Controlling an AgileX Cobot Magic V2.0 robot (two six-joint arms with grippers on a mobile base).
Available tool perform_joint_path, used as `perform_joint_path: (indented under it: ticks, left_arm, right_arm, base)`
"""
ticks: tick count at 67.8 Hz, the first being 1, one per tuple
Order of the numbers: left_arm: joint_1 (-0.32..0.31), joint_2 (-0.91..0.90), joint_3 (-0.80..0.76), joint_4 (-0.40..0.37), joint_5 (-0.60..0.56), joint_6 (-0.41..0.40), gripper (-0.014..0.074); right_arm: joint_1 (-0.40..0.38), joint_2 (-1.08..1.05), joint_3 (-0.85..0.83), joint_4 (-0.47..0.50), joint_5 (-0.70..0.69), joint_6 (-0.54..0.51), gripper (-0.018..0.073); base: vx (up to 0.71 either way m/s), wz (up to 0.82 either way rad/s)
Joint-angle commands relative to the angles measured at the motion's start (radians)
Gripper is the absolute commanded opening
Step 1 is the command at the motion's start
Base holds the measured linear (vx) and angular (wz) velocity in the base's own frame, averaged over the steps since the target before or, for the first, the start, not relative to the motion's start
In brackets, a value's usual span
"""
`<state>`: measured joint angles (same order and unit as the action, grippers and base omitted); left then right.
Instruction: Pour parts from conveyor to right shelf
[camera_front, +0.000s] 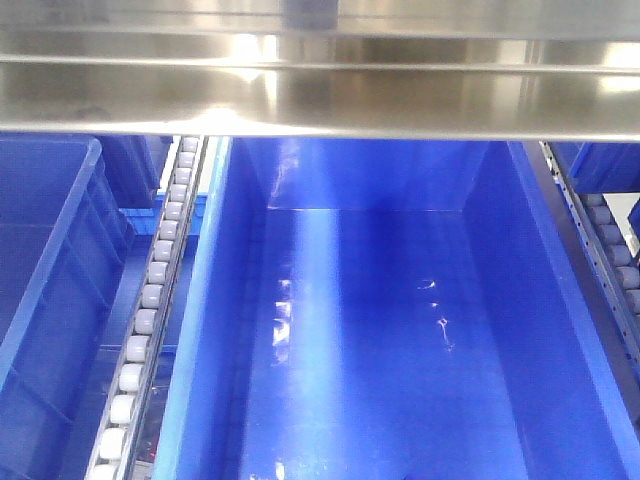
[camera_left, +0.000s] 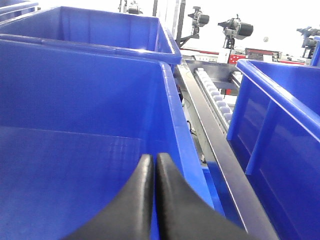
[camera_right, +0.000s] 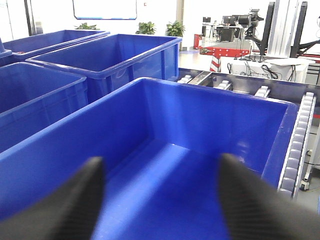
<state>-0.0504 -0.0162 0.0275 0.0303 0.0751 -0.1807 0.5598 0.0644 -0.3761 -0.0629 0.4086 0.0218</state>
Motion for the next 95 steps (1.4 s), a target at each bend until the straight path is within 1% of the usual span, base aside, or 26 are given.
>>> perform_joint_path:
  ticks: [1, 3, 6, 7, 9, 26, 54, 60, 65, 69, 80, 85, 89, 93, 95]
  left_arm:
    - [-0.003, -0.007, 0.021, -0.009, -0.075, -0.004, -0.0006]
    - [-0.003, -0.007, 0.021, -0.009, -0.075, -0.004, -0.0006]
    - [-0.003, -0.007, 0.021, -0.009, -0.075, -0.004, -0.0006]
    - [-0.003, -0.007, 0.021, -0.009, -0.075, -0.004, -0.0006]
    - [-0.003, -0.007, 0.021, -0.009, -0.075, -0.004, -0.0006]
    - [-0.003, -0.007, 0.021, -0.009, -0.075, -0.004, -0.0006]
    - [-0.003, -0.007, 0.021, -0.009, -0.075, -0.004, -0.0006]
    - [-0.003, -0.007, 0.021, -0.009, -0.075, -0.004, -0.0006]
    - [-0.003, -0.007, 0.021, -0.009, -0.075, -0.004, -0.0006]
    - [-0.003, -0.007, 0.021, -0.009, -0.075, -0.004, -0.0006]
    - [-0.003, -0.007, 0.021, -0.009, -0.075, -0.004, -0.0006]
    - [-0.003, -0.007, 0.021, -0.009, -0.075, -0.004, -0.0006]
    - [-0.003, -0.007, 0.021, -0.009, -0.075, -0.004, -0.0006]
    - [-0.003, -0.007, 0.021, -0.009, -0.075, -0.004, -0.0006]
    - [-0.003, -0.007, 0.021, -0.009, -0.075, -0.004, -0.0006]
  right_arm:
    - [0.000, 0.015, -0.024, -0.007, -0.068, -0.006, 0.0248]
    - [0.000, 0.015, -0.024, -0.006, -0.066, -0.005, 0.0169]
    - [0.000, 0.015, -0.024, -0.003, -0.063, -0.005, 0.0075]
    - [0.000, 0.015, -0.024, -0.001, -0.062, -0.005, 0.0029]
    - [0.000, 0.015, -0.024, 0.005, -0.061, -0.003, -0.0016]
    - [0.000, 0.015, -0.024, 0.005, -0.035, -0.006, -0.0008]
    - [0.000, 0.015, -0.021, 0.002, -0.035, -0.008, -0.0008]
    - [-0.014, 0.017, -0.019, 0.001, -0.035, -0.008, -0.0008]
    - [-0.092, 0.017, -0.019, 0.018, -0.045, -0.008, -0.0008]
    - [-0.196, 0.017, -0.019, 0.041, -0.046, -0.008, -0.0008]
    - [-0.469, 0.015, -0.019, 0.041, -0.046, -0.013, -0.0008]
    - [-0.571, 0.015, -0.019, 0.039, -0.046, -0.013, -0.0008]
    - [-0.646, 0.015, -0.004, 0.037, -0.066, -0.013, -0.0008]
    - [-0.700, 0.012, 0.035, 0.039, -0.120, -0.012, -0.0008]
    - [-0.714, 0.005, 0.057, 0.039, -0.146, -0.012, -0.0008]
  base:
    - [0.00, 0.00]
    - [0.00, 0.00]
    - [0.00, 0.00]
    - [0.00, 0.00]
    - [0.00, 0.00]
    - [0.00, 0.00]
    - [0.00, 0.00]
    - [0.00, 0.00]
    - [0.00, 0.00]
    - [0.00, 0.00]
    - [0.00, 0.00]
    - [0.00, 0.00]
    - [0.00, 0.00]
    - [0.00, 0.00]
    - [0.00, 0.00]
